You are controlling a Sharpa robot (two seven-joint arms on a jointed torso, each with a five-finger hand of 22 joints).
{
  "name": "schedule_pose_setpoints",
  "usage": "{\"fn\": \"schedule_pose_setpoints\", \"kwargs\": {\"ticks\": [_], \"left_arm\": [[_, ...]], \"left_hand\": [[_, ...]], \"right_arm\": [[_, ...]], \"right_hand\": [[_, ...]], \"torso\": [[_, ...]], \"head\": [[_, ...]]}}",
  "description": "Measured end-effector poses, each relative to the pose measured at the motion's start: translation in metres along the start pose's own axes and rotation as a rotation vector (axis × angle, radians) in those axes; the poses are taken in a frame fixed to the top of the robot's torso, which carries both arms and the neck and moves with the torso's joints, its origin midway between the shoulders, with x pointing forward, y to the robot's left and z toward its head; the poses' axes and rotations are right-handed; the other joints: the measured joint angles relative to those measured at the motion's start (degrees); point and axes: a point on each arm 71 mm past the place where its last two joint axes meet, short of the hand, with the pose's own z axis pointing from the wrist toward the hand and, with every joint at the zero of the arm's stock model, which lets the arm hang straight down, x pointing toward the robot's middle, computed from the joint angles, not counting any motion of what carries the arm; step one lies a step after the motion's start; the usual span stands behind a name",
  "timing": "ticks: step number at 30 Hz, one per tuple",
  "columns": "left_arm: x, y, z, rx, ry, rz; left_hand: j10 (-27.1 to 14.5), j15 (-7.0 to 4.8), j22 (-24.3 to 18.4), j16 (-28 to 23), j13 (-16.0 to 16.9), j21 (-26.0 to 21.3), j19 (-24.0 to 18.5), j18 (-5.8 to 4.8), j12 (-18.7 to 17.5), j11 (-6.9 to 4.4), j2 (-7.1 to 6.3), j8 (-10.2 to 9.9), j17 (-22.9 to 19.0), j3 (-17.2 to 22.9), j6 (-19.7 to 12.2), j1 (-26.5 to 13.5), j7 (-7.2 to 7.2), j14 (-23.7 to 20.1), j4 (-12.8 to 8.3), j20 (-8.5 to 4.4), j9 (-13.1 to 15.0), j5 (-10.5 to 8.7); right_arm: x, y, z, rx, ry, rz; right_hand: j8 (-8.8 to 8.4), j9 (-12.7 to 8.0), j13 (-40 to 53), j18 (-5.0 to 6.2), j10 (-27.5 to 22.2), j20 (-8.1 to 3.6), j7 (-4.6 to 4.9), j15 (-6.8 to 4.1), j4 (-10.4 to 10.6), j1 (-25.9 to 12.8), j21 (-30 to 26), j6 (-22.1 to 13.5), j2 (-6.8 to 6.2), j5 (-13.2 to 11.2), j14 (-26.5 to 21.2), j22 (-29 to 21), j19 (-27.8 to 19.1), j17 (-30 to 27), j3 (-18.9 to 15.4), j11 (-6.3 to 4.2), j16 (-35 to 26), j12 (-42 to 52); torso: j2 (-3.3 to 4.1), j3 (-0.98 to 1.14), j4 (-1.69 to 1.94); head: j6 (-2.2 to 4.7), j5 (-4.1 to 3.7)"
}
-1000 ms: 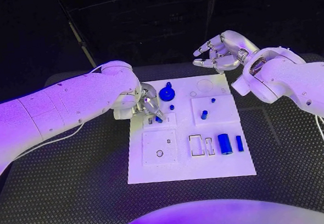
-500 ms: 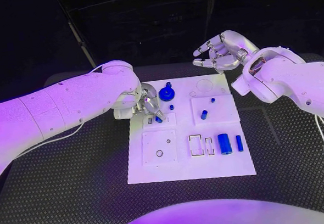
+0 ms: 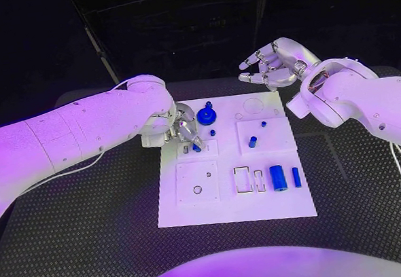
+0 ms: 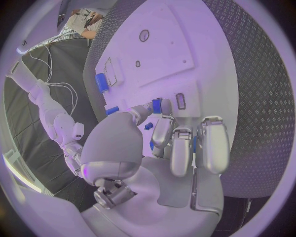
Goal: Assemble the parts on the task board
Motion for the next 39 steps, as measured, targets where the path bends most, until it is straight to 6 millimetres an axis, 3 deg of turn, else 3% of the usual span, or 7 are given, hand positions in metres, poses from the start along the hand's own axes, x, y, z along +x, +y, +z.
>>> {"fn": "schedule_pose_setpoints", "kwargs": {"ticks": [14, 39], "left_arm": [[0.0003, -0.0007, -0.0002, 0.000, 0.005, 0.007], [-0.0007, -0.0017, 0.0016, -0.004, 0.010, 0.011]], "left_hand": [[0.0, 0.00, 0.0, 0.0, 0.0, 0.2, 0.0, 0.00, 0.2, 0.01, 0.05, 0.2, 0.0, -0.2, 0.0, -0.1, 0.01, 0.0, -0.2, 0.00, 0.2, -0.17], [0.4, 0.00, 0.0, 0.0, 0.2, 0.2, 0.2, 0.00, 0.4, -0.23, 2.11, 1.1, 0.0, -1.4, 0.4, -2.5, -0.28, 0.0, -1.4, -0.17, 1.5, -0.39]], "right_arm": [[0.0001, -0.0001, 0.0001, 0.000, 0.001, 0.000], [0.0003, -0.0002, 0.0000, 0.001, 0.004, 0.000]], "right_hand": [[0.00, 0.0, 0.0, 0.00, 0.0, 0.00, 0.00, 0.00, 0.0, 0.0, 0.0, 0.0, 0.00, 0.0, 0.0, 0.0, 0.0, 0.0, 0.0, 0.00, 0.0, 0.0], [0.00, 0.0, 0.0, 0.00, 0.0, 0.00, 0.00, 0.00, 0.0, 0.0, 0.0, 0.0, 0.00, 0.3, 0.0, -0.2, 0.0, 0.0, 0.0, 0.00, 0.0, 0.0]], "torso": [[0.00, 0.01, 0.01], [0.01, 0.02, 0.02]], "head": [[0.00, -0.03], [-0.03, -0.03]]}}
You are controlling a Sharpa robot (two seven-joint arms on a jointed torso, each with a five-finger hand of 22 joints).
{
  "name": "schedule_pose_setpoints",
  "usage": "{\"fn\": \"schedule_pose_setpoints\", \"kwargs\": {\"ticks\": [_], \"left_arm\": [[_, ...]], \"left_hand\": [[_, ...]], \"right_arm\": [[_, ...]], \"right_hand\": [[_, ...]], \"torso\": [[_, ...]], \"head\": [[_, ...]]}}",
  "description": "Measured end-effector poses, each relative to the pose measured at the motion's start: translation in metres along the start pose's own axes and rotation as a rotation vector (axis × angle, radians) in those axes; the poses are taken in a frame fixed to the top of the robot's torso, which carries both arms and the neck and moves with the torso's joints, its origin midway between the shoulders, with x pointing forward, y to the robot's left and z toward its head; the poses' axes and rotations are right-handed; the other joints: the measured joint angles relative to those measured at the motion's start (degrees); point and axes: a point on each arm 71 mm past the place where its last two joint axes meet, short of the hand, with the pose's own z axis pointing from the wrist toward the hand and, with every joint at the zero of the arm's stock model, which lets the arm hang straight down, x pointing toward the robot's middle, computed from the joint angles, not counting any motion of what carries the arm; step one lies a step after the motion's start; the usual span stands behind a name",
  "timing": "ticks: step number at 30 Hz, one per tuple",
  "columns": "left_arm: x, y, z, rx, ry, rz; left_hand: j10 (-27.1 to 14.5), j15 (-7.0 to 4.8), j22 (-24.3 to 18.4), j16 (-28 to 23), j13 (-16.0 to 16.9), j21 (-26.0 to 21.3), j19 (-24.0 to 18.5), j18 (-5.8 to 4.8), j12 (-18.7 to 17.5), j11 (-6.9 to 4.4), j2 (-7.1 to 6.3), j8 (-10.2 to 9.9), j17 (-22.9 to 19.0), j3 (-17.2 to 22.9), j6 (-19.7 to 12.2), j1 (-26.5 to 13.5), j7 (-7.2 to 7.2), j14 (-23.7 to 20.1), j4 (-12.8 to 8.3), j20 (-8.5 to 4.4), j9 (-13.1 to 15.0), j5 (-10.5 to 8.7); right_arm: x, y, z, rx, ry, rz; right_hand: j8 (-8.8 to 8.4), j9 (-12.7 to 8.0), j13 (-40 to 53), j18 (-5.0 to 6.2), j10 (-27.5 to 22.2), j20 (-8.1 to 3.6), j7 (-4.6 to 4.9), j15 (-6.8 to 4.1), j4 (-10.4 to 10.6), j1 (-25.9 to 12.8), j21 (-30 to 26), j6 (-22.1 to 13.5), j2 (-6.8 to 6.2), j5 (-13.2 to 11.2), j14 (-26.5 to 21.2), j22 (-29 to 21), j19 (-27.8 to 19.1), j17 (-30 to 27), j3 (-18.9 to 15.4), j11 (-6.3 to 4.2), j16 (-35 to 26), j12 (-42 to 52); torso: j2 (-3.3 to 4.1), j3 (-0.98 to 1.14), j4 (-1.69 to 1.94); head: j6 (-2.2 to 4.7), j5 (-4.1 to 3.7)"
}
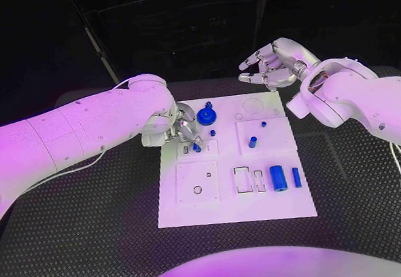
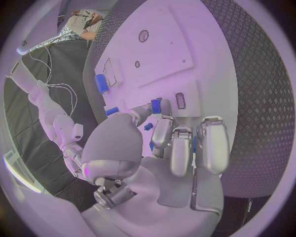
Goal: Assemble the parts on the task board
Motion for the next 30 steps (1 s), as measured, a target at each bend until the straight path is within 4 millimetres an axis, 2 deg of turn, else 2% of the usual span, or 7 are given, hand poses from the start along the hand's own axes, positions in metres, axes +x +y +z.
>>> {"fn": "schedule_pose_setpoints", "kwargs": {"ticks": [7, 21, 30], "left_arm": [[-0.0002, 0.0003, 0.0005, -0.002, 0.000, 0.000], [0.0004, 0.0022, 0.0018, -0.008, 0.001, 0.000], [0.0023, 0.0028, 0.0027, -0.011, 0.006, 0.003]], "left_hand": [[0.2, -0.21, 0.0, 0.0, 0.0, 0.2, 0.0, 0.00, 0.0, -0.20, -0.23, 0.1, 0.0, 0.1, 0.5, -1.3, -0.50, 0.2, -0.7, 0.00, 0.0, 0.00], [0.5, -0.22, 0.0, 0.0, 0.2, 0.5, 0.2, 0.00, 0.2, -0.53, -1.05, -0.2, 0.0, -3.1, 2.1, -3.9, -1.35, 0.2, 1.2, -0.19, 0.0, 0.02], [0.5, -0.22, 0.0, 0.0, 0.4, 0.5, 0.2, 0.00, 0.4, -0.53, -0.98, -0.2, 0.0, -4.4, 2.6, -5.2, -1.40, 0.2, 2.2, -0.19, 0.0, 0.02]], "right_arm": [[0.0000, 0.0001, 0.0000, 0.000, 0.001, 0.000], [0.0002, 0.0000, 0.0000, 0.000, 0.002, 0.000], [0.0002, -0.0001, 0.0000, 0.001, 0.002, 0.000]], "right_hand": [[0.00, 0.0, 0.0, 0.00, 0.0, 0.00, 0.00, 0.00, 0.0, 0.0, 0.0, 0.0, 0.00, 0.0, 0.0, 0.0, 0.0, 0.0, 0.0, 0.00, 0.0, 0.0], [0.00, 0.0, 0.0, 0.00, 0.0, 0.00, 0.00, 0.00, -0.2, 0.0, 0.0, 0.0, 0.00, 0.0, 0.0, 0.0, 0.0, 0.0, -0.2, 0.00, 0.0, 0.0], [0.00, 0.0, 0.0, 0.00, 0.0, 0.00, 0.00, 0.00, -0.2, 0.0, 0.0, 0.0, 0.00, 0.0, 0.0, 0.0, 0.0, 0.0, -0.2, 0.00, 0.0, 0.0]], "torso": [[0.00, -0.01, 0.00], [0.02, -0.03, -0.01], [0.03, -0.03, -0.01]], "head": [[0.04, -0.03], [-0.10, -0.05], [-0.15, -0.06]]}}
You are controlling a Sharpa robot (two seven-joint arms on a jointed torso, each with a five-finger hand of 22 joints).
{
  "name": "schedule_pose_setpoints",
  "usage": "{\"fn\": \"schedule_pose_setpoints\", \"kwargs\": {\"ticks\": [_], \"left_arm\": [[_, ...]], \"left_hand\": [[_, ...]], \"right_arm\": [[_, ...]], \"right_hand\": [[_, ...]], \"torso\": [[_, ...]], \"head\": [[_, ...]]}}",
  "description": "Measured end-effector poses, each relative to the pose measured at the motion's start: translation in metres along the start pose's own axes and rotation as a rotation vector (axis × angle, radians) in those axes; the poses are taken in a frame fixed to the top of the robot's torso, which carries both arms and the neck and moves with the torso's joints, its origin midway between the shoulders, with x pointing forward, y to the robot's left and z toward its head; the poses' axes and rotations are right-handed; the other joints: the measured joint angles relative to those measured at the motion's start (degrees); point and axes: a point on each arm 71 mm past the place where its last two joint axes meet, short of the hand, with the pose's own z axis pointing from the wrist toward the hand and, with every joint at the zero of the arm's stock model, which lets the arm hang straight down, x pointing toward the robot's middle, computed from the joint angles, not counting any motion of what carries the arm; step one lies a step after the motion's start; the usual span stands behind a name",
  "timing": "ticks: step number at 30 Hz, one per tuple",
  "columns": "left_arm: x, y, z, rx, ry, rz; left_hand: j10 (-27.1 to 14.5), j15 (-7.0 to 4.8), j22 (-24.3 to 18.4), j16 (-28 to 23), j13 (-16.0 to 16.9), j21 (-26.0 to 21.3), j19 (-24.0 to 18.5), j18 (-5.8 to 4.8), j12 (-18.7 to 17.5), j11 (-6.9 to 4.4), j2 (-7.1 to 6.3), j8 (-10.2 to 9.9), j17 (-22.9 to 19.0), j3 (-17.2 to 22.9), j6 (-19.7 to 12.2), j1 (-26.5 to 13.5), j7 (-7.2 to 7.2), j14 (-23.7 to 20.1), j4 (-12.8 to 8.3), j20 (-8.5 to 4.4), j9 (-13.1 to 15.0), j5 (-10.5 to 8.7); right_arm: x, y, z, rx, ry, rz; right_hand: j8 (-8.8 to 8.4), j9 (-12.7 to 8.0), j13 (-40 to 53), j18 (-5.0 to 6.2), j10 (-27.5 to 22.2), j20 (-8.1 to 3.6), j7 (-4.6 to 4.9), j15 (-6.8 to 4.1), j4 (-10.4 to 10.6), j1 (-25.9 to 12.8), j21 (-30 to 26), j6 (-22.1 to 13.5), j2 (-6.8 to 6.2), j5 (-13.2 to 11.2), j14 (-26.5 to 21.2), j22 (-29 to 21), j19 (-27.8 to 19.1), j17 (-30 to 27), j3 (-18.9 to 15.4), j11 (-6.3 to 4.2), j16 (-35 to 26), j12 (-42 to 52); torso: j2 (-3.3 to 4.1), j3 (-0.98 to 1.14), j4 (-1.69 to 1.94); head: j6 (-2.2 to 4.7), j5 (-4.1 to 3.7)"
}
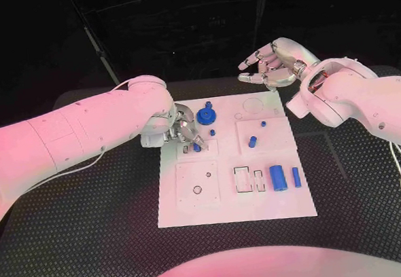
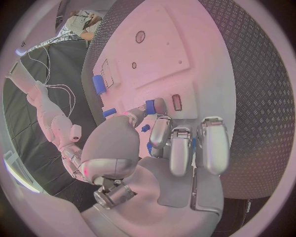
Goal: Assemble the parts on the task board
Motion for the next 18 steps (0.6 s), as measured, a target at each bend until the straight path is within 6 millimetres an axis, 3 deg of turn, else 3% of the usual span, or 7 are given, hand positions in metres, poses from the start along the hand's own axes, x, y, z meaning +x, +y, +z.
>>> {"fn": "schedule_pose_setpoints", "kwargs": {"ticks": [18], "left_arm": [[0.0008, 0.0010, 0.0007, -0.002, 0.009, 0.002]], "left_hand": [[0.2, -0.21, 0.0, 0.0, 0.1, 0.3, -0.2, 0.00, 0.0, -0.20, 1.14, -0.2, 0.0, -5.4, 0.5, -4.9, -0.02, -0.2, 5.1, -0.20, 0.3, 0.00]], "right_arm": [[0.0001, -0.0001, 0.0002, 0.000, 0.001, 0.000]], "right_hand": [[0.00, 0.0, 0.0, -0.01, 0.0, 0.00, 0.00, 0.00, 0.0, 0.0, 0.0, 0.0, 0.00, 0.0, 0.0, 0.0, 0.0, 0.0, 0.0, 0.00, 0.0, 0.0]], "torso": [[-0.02, 0.01, -0.01]], "head": [[-0.07, 0.03]]}}
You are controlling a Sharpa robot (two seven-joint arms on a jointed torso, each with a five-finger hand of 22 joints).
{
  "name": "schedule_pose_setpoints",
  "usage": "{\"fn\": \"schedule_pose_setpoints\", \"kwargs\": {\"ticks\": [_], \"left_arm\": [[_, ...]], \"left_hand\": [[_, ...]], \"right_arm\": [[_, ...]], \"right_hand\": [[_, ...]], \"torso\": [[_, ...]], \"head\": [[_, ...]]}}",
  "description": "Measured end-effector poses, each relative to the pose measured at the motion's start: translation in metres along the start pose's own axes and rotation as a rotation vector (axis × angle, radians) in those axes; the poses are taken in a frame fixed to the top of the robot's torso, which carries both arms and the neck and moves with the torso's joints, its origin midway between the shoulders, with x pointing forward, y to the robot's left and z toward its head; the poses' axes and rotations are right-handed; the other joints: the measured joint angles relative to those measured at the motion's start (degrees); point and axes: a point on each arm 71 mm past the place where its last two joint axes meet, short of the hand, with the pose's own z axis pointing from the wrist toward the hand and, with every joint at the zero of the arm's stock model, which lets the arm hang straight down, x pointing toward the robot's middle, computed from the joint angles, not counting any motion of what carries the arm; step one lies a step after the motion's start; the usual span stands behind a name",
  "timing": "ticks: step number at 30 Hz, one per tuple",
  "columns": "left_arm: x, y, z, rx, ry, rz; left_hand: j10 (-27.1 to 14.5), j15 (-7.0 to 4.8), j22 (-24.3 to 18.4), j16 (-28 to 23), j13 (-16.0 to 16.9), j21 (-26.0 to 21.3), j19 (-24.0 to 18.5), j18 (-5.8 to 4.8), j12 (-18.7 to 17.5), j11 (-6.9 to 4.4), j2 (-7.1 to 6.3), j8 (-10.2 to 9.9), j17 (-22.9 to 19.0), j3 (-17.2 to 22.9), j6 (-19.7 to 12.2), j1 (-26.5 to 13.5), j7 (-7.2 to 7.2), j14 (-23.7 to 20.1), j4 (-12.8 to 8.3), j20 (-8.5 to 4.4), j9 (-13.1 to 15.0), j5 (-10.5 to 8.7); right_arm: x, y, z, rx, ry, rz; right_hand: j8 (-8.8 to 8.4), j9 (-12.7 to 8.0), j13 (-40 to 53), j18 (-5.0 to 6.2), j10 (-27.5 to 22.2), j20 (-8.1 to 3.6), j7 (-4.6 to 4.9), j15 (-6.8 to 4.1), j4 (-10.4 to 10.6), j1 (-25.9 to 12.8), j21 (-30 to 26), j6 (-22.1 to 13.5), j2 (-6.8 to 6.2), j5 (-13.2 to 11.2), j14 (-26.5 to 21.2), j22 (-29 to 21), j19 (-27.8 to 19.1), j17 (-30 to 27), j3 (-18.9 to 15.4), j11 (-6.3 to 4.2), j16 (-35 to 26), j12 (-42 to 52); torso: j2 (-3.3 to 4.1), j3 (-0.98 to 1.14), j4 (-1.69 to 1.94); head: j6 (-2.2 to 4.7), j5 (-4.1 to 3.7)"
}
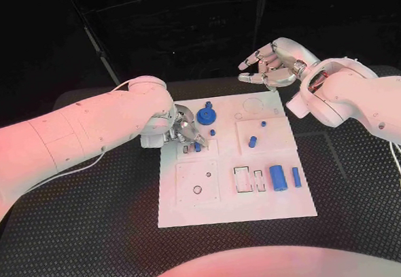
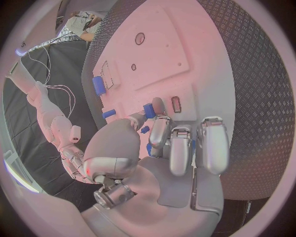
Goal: Assemble the parts on the task board
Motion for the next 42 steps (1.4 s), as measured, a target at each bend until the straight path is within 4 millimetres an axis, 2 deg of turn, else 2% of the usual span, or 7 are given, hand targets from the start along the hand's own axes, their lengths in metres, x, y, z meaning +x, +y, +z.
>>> {"fn": "schedule_pose_setpoints", "kwargs": {"ticks": [4, 14, 18, 29, 42], "left_arm": [[0.000, 0.000, 0.000, 0.000, 0.000, -0.001], [0.000, 0.001, 0.000, 0.001, 0.001, -0.002], [0.002, 0.004, -0.001, 0.002, 0.007, -0.004], [0.005, 0.012, -0.007, 0.004, 0.007, -0.008], [-0.014, 0.008, -0.027, 0.042, -0.054, -0.029]], "left_hand": [[0.0, -0.20, 0.0, 0.0, 0.0, 0.0, 0.0, 0.00, 0.0, 0.00, 0.30, 0.0, 0.0, -1.3, 0.2, -0.3, -0.02, 0.2, 0.9, 0.00, 0.1, 0.00], [0.0, -0.19, 0.0, 0.0, -0.1, 0.0, 0.0, 0.00, 0.0, 0.01, 0.08, 0.0, 0.0, -2.6, 0.2, -0.5, -0.03, 0.2, 0.8, 0.00, 0.3, 0.00], [0.0, -0.19, 0.0, 0.0, -0.1, 0.0, 0.0, 0.00, 0.0, 0.01, -0.57, 0.1, 0.0, -3.7, 0.3, -0.4, -0.12, 0.2, 0.9, 0.00, 0.4, 0.00], [-0.2, -0.19, 0.0, 0.0, -0.4, 0.0, 0.2, 0.00, 0.0, -0.20, -1.04, -0.7, 0.0, -9.2, 0.3, -0.9, -0.21, 0.2, 3.3, -0.20, 0.8, 0.00], [-0.2, -0.19, 0.0, 0.0, -0.8, -0.6, 0.2, 0.00, -0.1, -0.20, -1.43, -0.5, 0.0, -10.9, 0.2, -0.5, -0.12, 0.2, 4.1, -0.19, 0.9, 0.00]], "right_arm": [[0.000, 0.000, 0.000, 0.000, 0.000, 0.000], [0.000, 0.000, 0.000, 0.000, 0.000, 0.000], [0.000, 0.000, 0.000, 0.001, 0.000, 0.000], [0.001, -0.002, -0.001, 0.005, 0.002, 0.001], [0.001, -0.005, -0.001, 0.011, 0.000, 0.000]], "right_hand": [[0.00, 0.0, 0.0, 0.00, 0.0, 0.00, 0.00, 0.00, 0.0, 0.0, 0.0, 0.0, 0.00, 0.0, 0.0, 0.0, 0.0, 0.0, 0.0, 0.00, 0.0, 0.0], [0.00, 0.0, 0.0, 0.00, 0.0, 0.00, 0.00, 0.00, 0.0, 0.0, 0.0, 0.0, 0.00, 0.0, 0.0, 0.0, 0.0, 0.0, 0.0, 0.00, 0.0, 0.0], [0.00, 0.0, 0.0, 0.00, 0.0, 0.00, 0.00, 0.00, 0.0, 0.0, 0.0, 0.0, 0.00, 0.0, 0.0, 0.0, 0.0, 0.0, 0.0, 0.00, 0.0, 0.0], [0.00, 0.0, -0.1, 0.00, -0.2, 0.00, 0.21, 0.00, 0.0, 0.0, 0.0, -0.2, 0.00, 0.0, 0.0, 0.0, 0.0, 0.0, 0.0, 0.21, 0.0, 0.0], [0.00, 0.0, -0.1, 0.00, -0.2, 0.00, 0.20, 0.00, 0.0, 0.0, 0.0, -0.2, 0.00, 0.0, 0.0, 0.0, 0.0, 0.0, 0.0, 0.21, 0.0, 0.0]], "torso": [[0.00, 0.00, 0.00], [0.00, 0.01, 0.00], [0.00, 0.01, 0.00], [-0.04, -0.02, 0.03], [-0.07, -0.01, 0.04]], "head": [[0.04, 0.00], [-0.02, -0.08], [-0.02, -0.08], [0.23, -0.10], [0.74, -0.05]]}}
